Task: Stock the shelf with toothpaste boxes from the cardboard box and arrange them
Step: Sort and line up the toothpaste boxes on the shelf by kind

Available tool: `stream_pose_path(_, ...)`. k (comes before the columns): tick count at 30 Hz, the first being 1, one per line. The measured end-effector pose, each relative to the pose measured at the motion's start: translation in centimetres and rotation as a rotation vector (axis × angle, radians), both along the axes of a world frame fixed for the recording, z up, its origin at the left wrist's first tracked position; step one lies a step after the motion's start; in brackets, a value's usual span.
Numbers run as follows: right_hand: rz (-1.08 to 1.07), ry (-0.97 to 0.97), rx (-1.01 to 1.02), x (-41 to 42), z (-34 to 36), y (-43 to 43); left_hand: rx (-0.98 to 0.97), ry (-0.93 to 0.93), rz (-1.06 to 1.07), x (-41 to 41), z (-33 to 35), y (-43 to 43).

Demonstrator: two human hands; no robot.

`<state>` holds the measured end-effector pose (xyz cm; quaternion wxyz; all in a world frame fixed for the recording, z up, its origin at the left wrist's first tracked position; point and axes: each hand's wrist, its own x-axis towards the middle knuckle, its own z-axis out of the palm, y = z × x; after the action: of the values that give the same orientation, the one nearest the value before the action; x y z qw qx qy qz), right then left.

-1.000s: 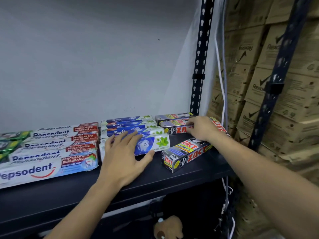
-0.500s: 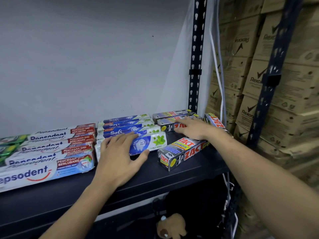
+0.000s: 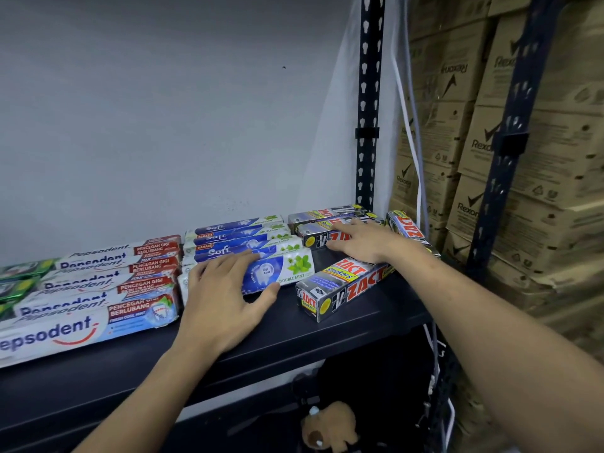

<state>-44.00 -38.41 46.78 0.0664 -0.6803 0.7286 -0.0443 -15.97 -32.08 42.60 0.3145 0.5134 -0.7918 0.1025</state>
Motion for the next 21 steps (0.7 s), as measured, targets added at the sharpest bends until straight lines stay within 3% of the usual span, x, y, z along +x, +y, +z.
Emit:
stream_pose_path(10,0.03,-0.063,-0.028,-0.2,0.2,0.5,-0.004,0.019,-0.015,0.1,0.0,0.0)
stream_pose_path(15,0.048,-0.146,-0.368,-1.2,1.1,3.3,-0.008,0.025,-0.028,0.1,0.0,0.1)
stream_pose_path(21,-0.241,-0.193,-0.556,-3.5,0.8,8.6,-0.09,0.004,-0.089,0.1,0.4,0.5)
